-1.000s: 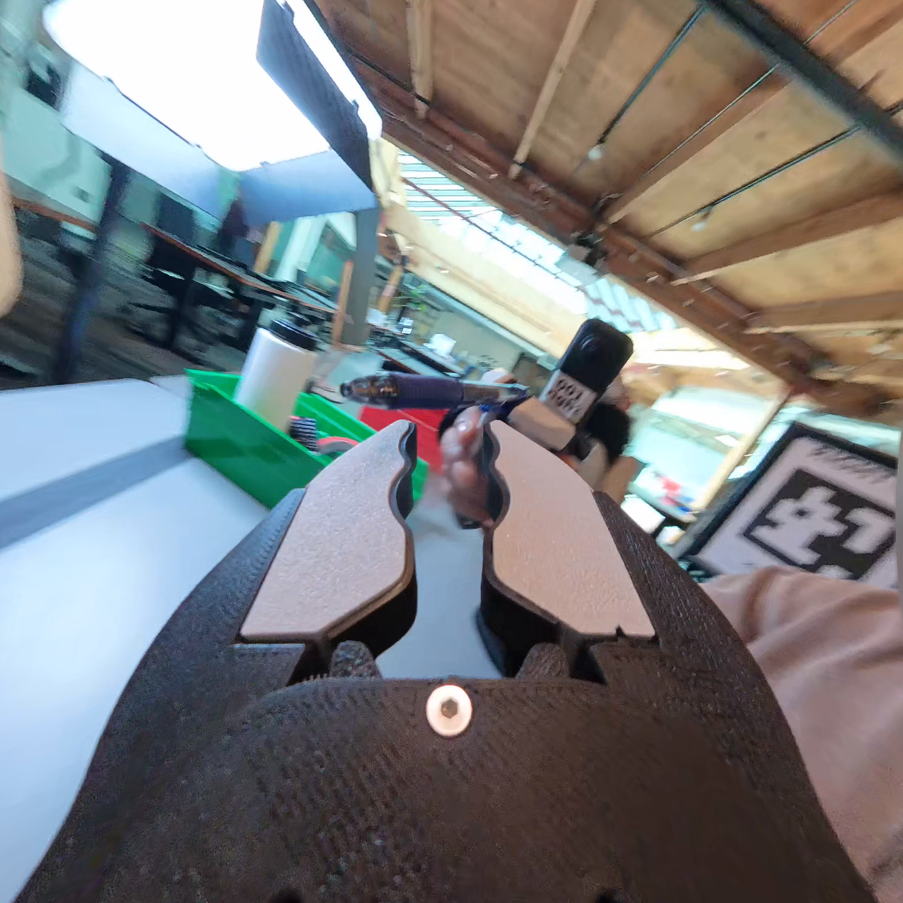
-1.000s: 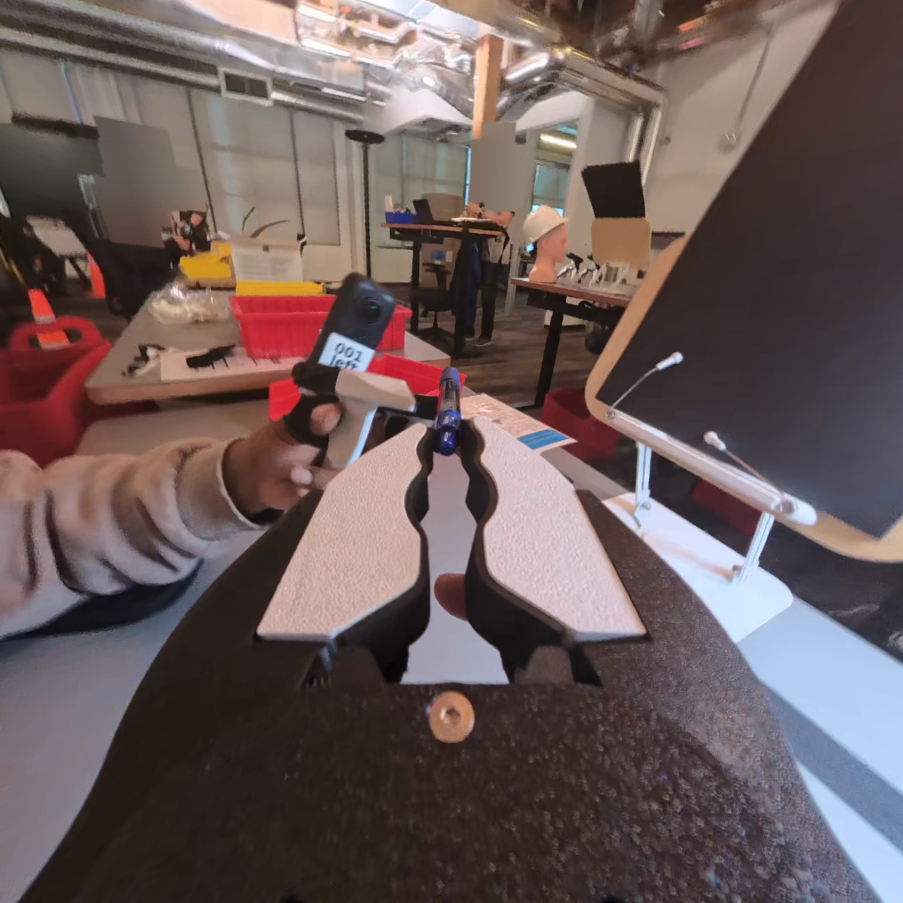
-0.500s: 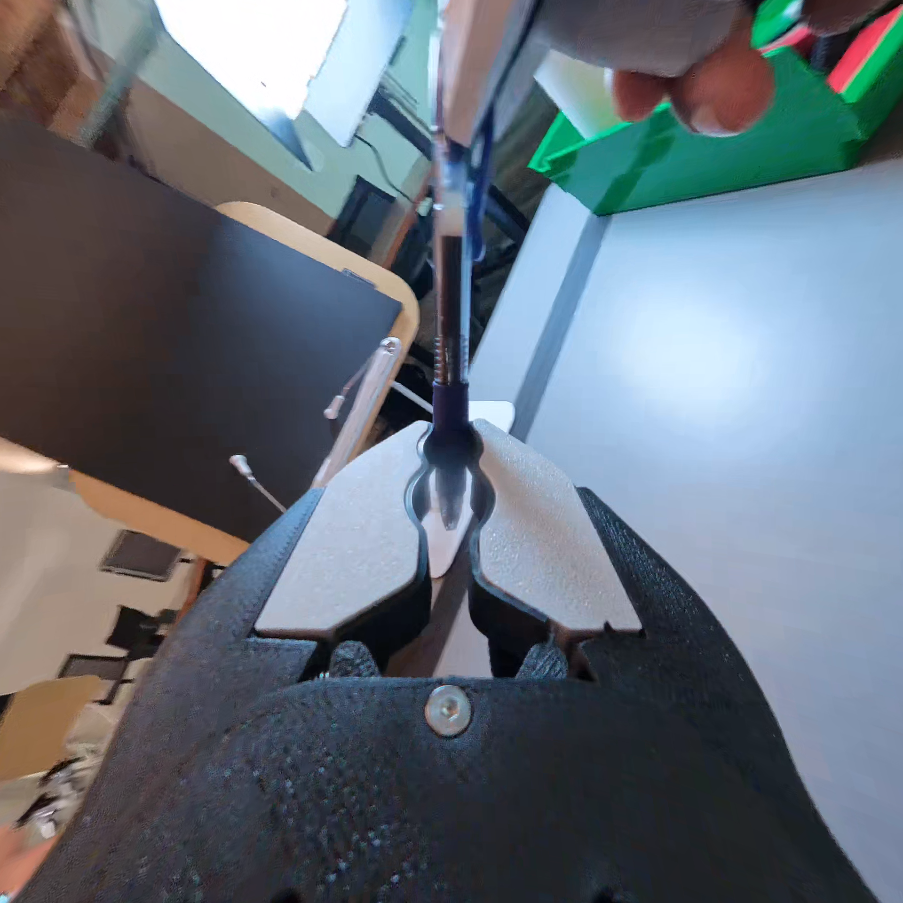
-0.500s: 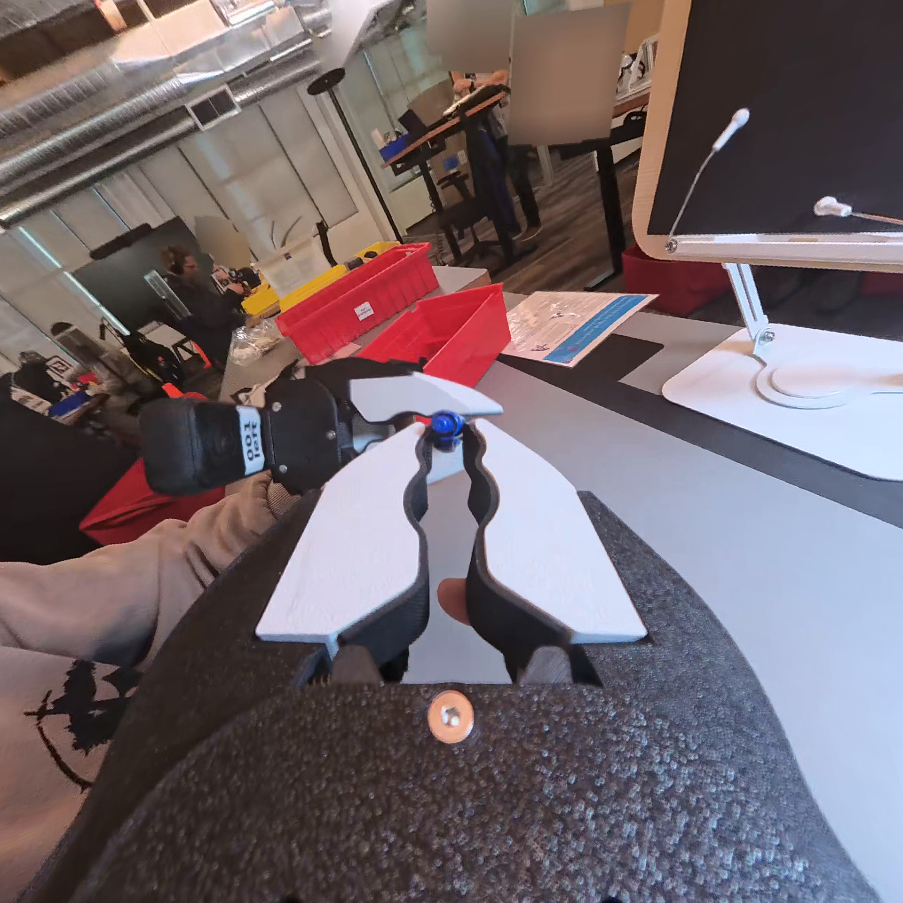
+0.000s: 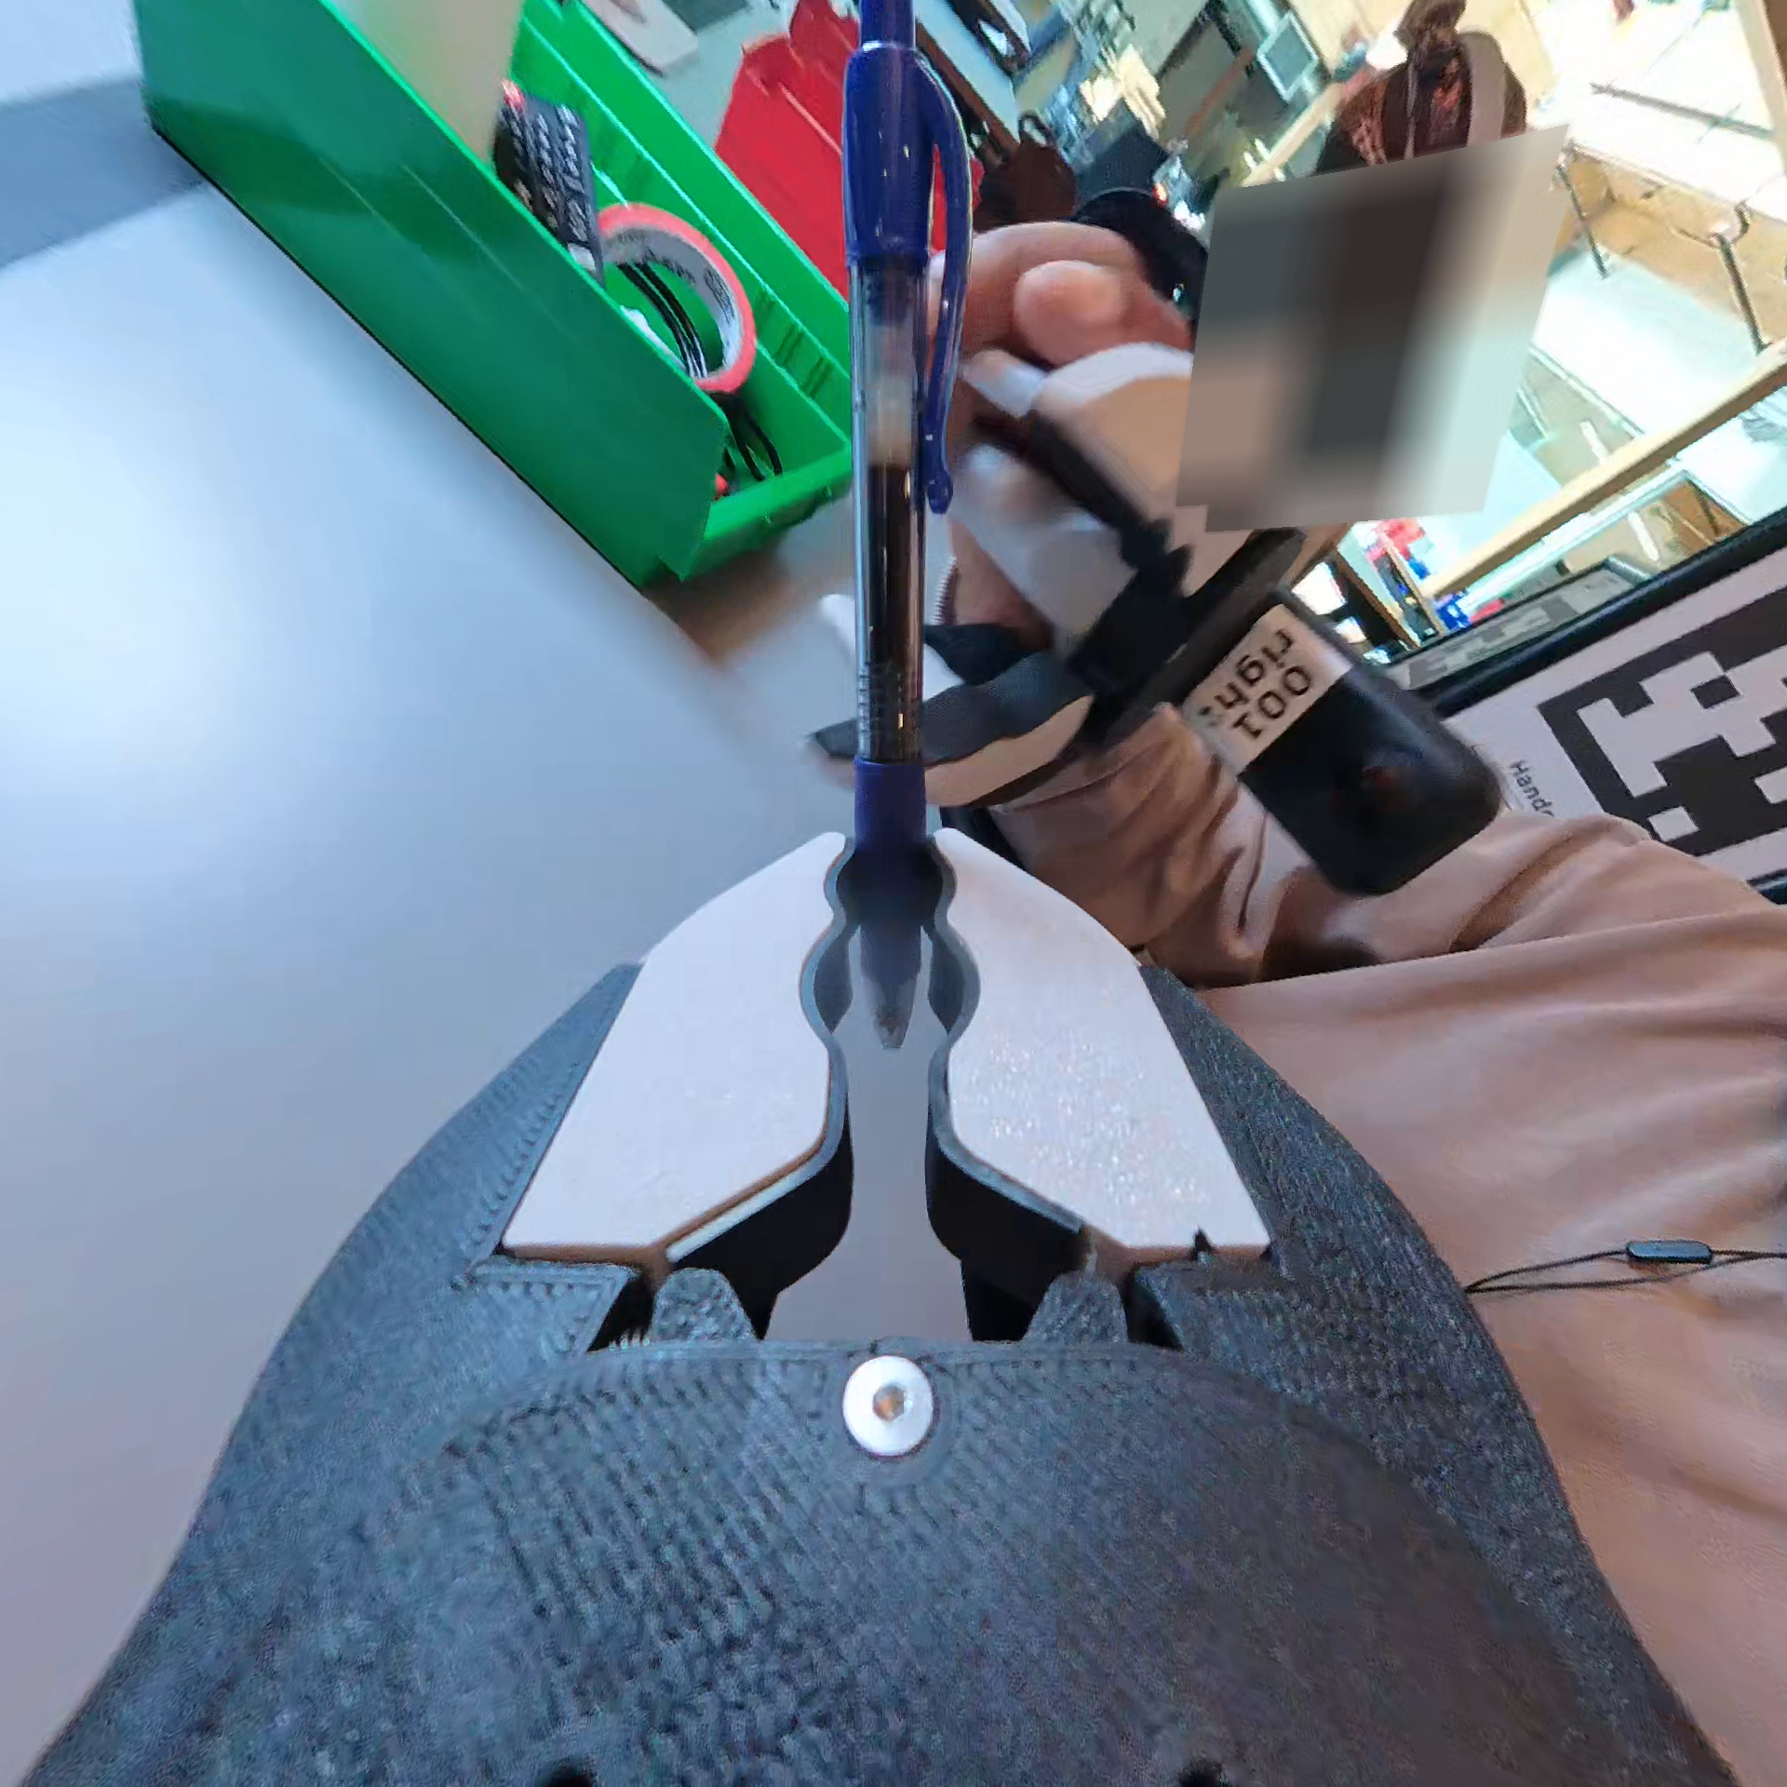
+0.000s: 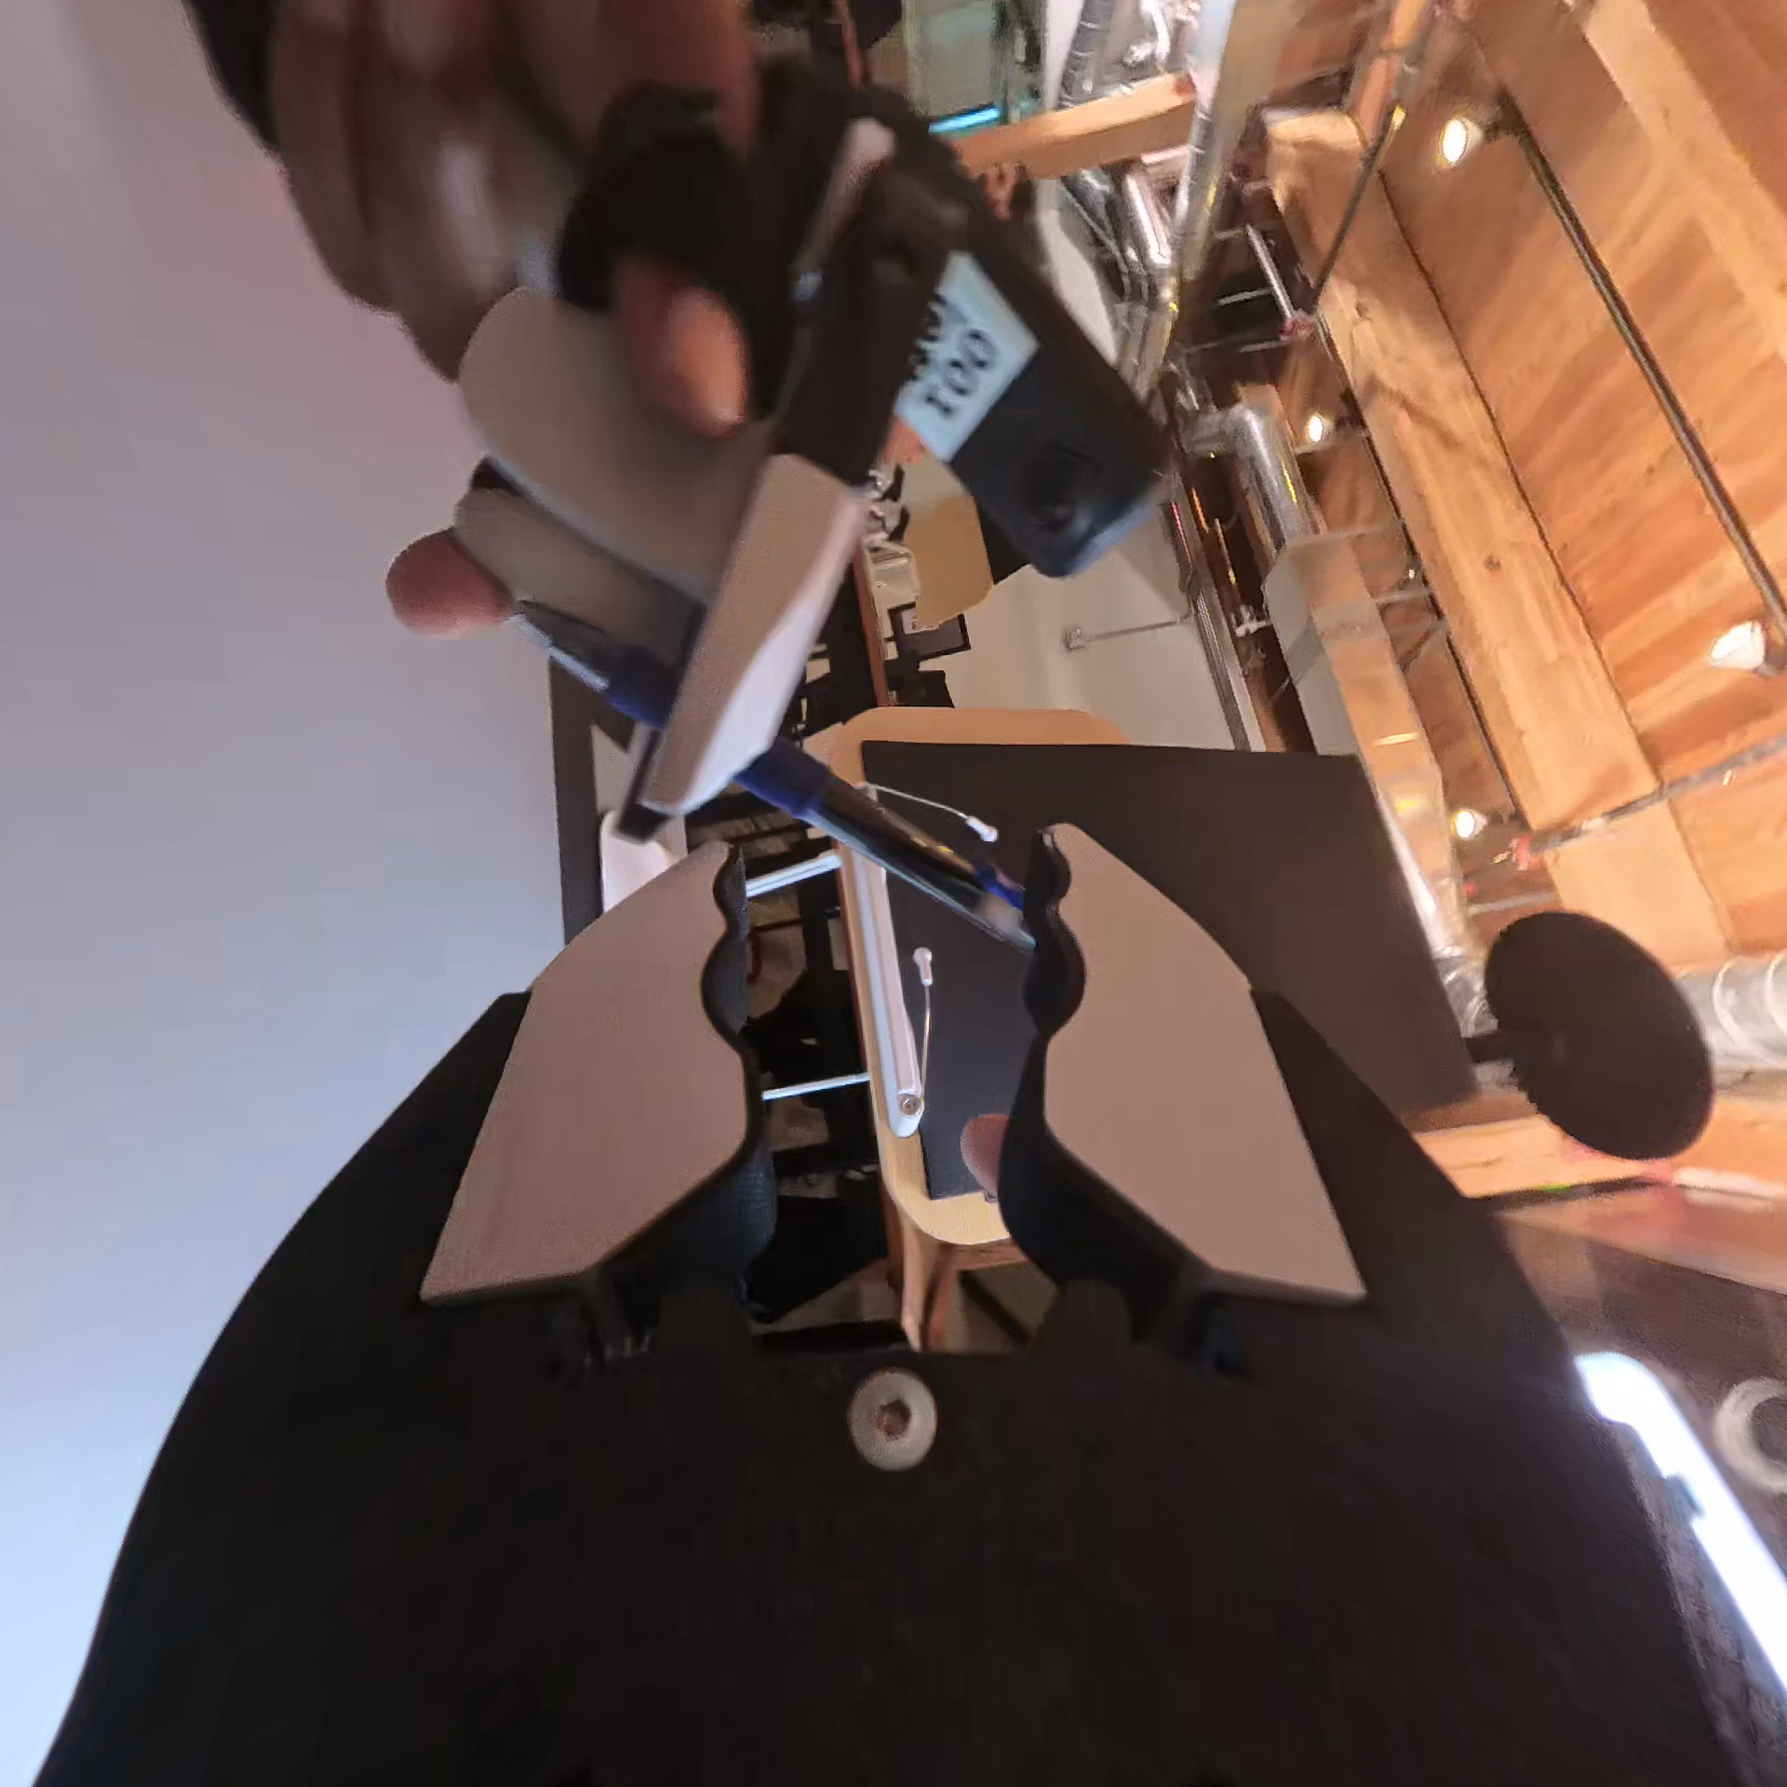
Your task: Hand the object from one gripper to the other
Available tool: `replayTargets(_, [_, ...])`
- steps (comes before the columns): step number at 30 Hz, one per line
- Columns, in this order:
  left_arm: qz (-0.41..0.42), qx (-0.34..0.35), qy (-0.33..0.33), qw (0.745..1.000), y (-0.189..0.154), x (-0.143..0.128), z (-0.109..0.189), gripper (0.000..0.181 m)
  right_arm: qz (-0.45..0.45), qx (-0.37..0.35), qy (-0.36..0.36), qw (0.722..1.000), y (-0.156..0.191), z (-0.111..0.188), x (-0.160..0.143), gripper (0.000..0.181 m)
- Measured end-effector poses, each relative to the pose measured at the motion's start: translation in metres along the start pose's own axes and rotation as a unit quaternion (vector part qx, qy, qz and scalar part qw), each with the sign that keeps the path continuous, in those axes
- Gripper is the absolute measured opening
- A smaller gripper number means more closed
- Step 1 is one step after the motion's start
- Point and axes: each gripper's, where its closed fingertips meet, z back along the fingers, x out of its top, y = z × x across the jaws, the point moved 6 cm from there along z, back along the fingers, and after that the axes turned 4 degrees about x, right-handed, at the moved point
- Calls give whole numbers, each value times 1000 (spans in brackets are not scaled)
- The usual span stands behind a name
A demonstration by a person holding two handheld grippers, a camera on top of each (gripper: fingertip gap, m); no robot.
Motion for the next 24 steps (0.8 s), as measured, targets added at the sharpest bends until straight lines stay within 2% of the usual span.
replayTargets(2, [3,3,30,1000,5,-8,-10,11,52,-7,23,998,18,-10,-8,55])
replayTargets(5, [14,-21,93,995,7,-25,-23,15,87,-36,34,995,34,-16,-14,23])
replayTargets(8, [13,-55,81,995,2,-23,-24,21,77,-41,37,995,38,-17,-18,8])
replayTargets(10, [-1,-78,48,996,-5,-13,-13,29,20,-39,27,999,33,-14,-22,6])
replayTargets(12, [-51,-91,1,995,-14,-2,3,36,-73,-19,23,997,29,-13,-31,5])
replayTargets(15, [-135,-120,-99,979,-36,16,32,46,-234,39,-11,971,25,-13,-38,5])
replayTargets(17, [-190,-105,-164,962,-46,25,48,46,-358,75,-57,929,19,-12,-34,5])
replayTargets(20, [-281,8,-187,941,-46,30,55,45,-538,159,-97,822,12,-16,-26,5])
replayTargets(22, [-378,117,-176,902,-46,29,52,44,-623,224,-94,743,13,-19,-20,5])
replayTargets(24, [-477,208,-150,841,-51,25,46,42,-674,267,-61,685,18,-23,-17,5])
